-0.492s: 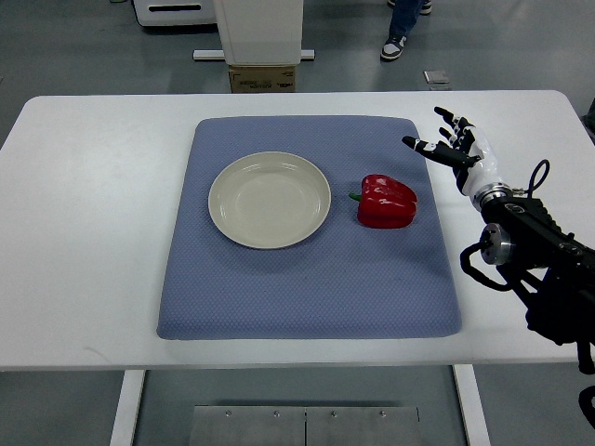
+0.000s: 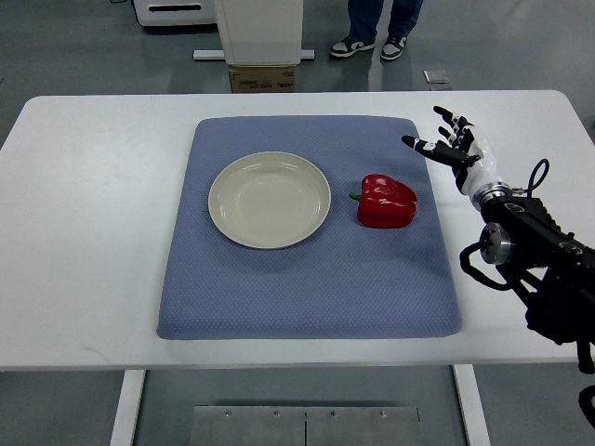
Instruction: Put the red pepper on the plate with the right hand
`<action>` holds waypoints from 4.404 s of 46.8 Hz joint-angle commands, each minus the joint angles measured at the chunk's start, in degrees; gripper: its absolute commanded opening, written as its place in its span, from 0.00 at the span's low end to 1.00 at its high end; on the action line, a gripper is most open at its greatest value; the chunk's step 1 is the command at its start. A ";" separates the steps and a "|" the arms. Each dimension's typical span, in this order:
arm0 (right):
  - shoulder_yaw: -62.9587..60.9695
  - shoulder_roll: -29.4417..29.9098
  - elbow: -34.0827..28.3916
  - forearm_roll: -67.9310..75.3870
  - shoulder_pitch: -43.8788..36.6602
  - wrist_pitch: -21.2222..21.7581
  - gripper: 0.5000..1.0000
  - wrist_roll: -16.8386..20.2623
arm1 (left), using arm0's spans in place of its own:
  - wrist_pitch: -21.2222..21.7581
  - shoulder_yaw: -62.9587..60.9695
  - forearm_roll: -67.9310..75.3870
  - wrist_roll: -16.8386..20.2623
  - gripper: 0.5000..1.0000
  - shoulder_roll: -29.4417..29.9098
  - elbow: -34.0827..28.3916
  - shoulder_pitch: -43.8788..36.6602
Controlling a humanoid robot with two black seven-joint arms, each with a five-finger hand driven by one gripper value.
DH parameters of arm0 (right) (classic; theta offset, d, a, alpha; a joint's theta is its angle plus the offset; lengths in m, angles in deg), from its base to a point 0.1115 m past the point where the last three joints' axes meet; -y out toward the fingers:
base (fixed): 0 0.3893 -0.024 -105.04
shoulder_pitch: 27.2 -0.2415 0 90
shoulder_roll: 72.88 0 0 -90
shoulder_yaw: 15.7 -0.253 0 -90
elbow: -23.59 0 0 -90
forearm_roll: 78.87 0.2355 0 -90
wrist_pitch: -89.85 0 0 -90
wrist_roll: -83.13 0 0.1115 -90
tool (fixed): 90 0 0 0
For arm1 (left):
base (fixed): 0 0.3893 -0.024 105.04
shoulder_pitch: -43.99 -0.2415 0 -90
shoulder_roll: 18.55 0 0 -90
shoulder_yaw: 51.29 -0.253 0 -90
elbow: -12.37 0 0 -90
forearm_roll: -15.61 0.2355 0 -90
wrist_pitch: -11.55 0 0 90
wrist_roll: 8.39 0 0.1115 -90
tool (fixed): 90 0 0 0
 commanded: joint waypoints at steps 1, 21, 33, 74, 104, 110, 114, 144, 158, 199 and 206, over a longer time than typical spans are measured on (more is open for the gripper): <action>0.05 0.00 0.07 0.00 0.08 -0.01 1.00 0.00 | 0.00 0.02 0.09 -0.01 1.00 0.00 0.00 -0.01; 0.23 0.00 0.07 0.00 0.08 -0.01 1.00 0.00 | 0.00 0.02 0.00 -0.01 1.00 0.00 0.00 -0.01; 0.31 -0.18 0.07 0.00 0.08 -0.09 1.00 0.00 | 0.00 0.02 0.09 -0.01 1.00 0.00 0.00 -0.01; 3.38 -1.67 -1.25 -0.35 -2.64 0.08 1.00 -0.88 | 0.00 -0.07 0.09 -0.01 1.00 0.00 0.00 -0.01; 25.71 -12.74 -12.42 -3.42 -12.22 5.79 1.00 -3.78 | 0.00 0.02 0.08 -0.01 1.00 0.00 0.00 -0.01; 30.45 -13.89 -12.50 -8.26 -13.72 5.88 1.00 -6.33 | 0.00 0.02 0.00 -0.01 1.00 0.00 0.00 -0.01; 33.88 -14.76 -12.59 -10.28 -15.04 5.97 1.00 -8.08 | 0.00 0.02 0.09 -0.01 1.00 0.00 0.00 -0.01; 46.37 -17.14 -14.96 -16.35 -19.61 10.28 1.00 -8.79 | 0.00 0.02 0.00 -0.01 1.00 0.00 0.00 -0.01; 48.74 -16.97 -14.00 -17.40 -19.70 9.84 0.99 -7.74 | 0.00 0.01 0.09 -0.01 1.00 0.00 0.00 -0.01; 49.09 -15.03 -11.36 -17.67 -19.26 9.40 0.87 -5.89 | 0.00 0.02 0.09 -0.01 1.00 0.00 0.00 -0.01; 49.09 -14.86 -11.36 -17.93 -19.17 9.40 0.80 -5.89 | 0.00 0.02 0.09 -0.01 1.00 0.00 0.00 -0.01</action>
